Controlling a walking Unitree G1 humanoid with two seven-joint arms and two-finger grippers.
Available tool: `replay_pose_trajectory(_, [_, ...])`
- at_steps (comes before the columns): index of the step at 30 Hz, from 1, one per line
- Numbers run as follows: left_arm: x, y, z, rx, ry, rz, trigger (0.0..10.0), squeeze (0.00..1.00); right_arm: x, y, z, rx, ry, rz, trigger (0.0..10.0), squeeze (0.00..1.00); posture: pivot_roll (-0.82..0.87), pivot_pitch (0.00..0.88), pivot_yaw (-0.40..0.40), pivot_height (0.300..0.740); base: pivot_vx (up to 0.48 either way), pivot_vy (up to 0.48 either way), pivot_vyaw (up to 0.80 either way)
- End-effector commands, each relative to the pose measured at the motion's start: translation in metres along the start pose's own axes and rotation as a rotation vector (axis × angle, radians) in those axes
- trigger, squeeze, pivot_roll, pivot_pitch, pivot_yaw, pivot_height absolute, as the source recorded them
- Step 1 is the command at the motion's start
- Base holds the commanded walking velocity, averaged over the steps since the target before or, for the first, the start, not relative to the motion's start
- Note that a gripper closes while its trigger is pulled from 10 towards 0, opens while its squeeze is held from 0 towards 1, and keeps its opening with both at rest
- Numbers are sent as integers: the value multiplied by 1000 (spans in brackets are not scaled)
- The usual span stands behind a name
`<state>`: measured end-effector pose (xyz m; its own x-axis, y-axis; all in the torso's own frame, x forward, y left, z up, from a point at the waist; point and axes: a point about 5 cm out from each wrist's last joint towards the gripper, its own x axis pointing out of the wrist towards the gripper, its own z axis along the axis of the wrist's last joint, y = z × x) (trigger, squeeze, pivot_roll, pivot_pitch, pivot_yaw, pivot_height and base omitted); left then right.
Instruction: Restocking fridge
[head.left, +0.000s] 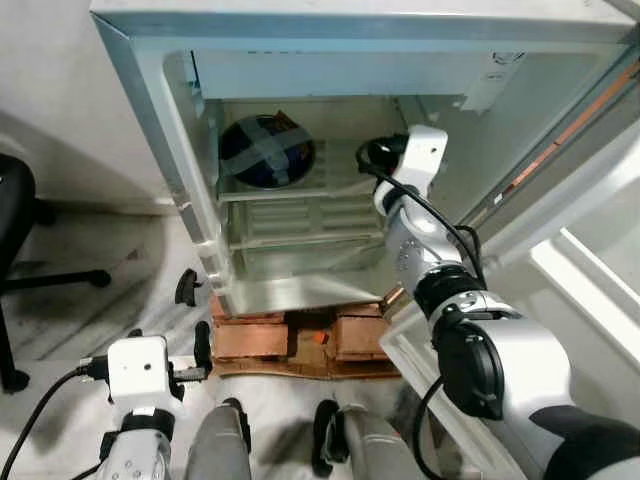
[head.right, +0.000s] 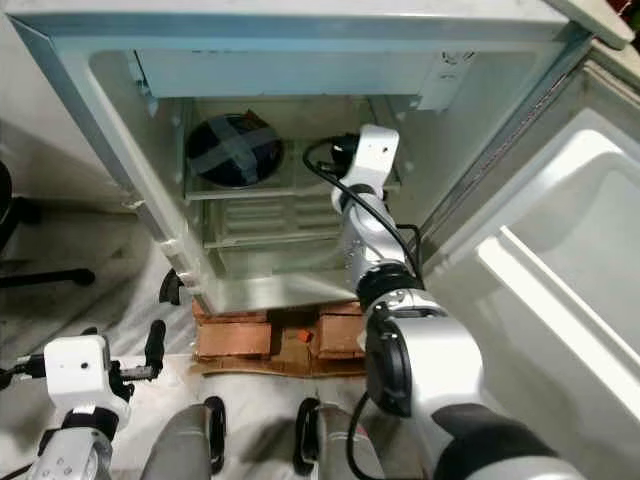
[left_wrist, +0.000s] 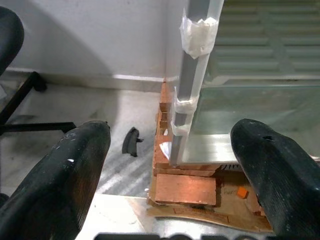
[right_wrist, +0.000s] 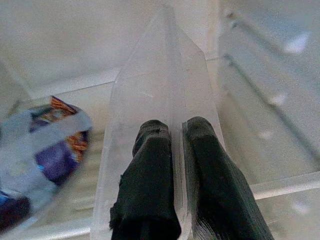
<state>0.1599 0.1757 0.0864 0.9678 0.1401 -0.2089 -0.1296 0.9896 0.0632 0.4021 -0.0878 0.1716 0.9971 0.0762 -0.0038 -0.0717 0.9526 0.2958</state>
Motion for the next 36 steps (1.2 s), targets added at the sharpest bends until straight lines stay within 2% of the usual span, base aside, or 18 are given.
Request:
replay_pose_trajectory(1, [-4,1,1,7,9,15,10000,0,-4,-4,-18,53,97,-48,10000,0,316,307,-136,740,0,0,0])
replay_pose_trajectory(3, [-5,2,1,8,12,20,10000,0,-3,4,-19,110,123,-57,10000,0,323,310,-140,740,0,0,0])
replay_pose_trajectory(4, [-5,2,1,8,12,20,10000,0,-3,4,-19,110,123,-57,10000,0,323,310,-140,740,0,0,0])
replay_pose_trajectory(5, [-5,2,1,10,13,25,10000,0,-2,13,-19,130,138,-46,10000,0,329,311,-143,740,0,0,0])
replay_pose_trajectory(8, [-4,2,1,12,14,28,10000,0,-1,23,-17,133,142,-19,10000,0,329,310,-146,740,0,0,0])
replay_pose_trajectory(9, [-4,1,1,13,13,29,10000,0,-1,26,-17,133,142,-9,10000,898,330,311,-148,740,0,0,0])
replay_pose_trajectory(10, [-3,1,1,13,13,29,10000,0,-1,28,-16,132,143,-3,10000,1000,331,310,-150,740,0,0,0])
replay_pose_trajectory(13, [-3,1,1,14,12,33,10000,0,-1,36,-16,128,148,22,10000,1000,332,307,-154,740,0,0,0])
replay_pose_trajectory(15, [-1,0,2,14,8,41,10000,0,-1,49,-15,103,159,76,10000,1000,334,304,-160,740,0,0,0])
replay_pose_trajectory(17, [0,0,2,14,7,43,10000,0,-1,51,-15,93,161,89,10000,1000,335,301,-162,740,0,0,0])
replay_pose_trajectory(22, [2,-1,2,12,2,51,10000,0,-1,64,-9,-14,135,178,10000,1000,336,295,-167,740,0,0,0])
replay_pose_trajectory(26, [3,-1,2,12,1,54,10000,0,0,66,-6,-66,116,205,10000,1000,333,290,-170,740,0,0,0])
replay_pose_trajectory(27, [4,-1,2,11,0,55,10000,0,0,66,-4,-113,98,221,10000,1000,333,288,-171,740,0,0,0])
replay_pose_trajectory(32, [6,-1,2,11,-3,57,10000,0,1,64,1,-204,66,232,10000,1000,326,278,-172,740,0,0,0])
replay_pose_trajectory(36, [8,-2,2,12,-3,57,10000,0,3,53,4,-253,56,212,10000,1000,325,273,-169,740,0,0,0])
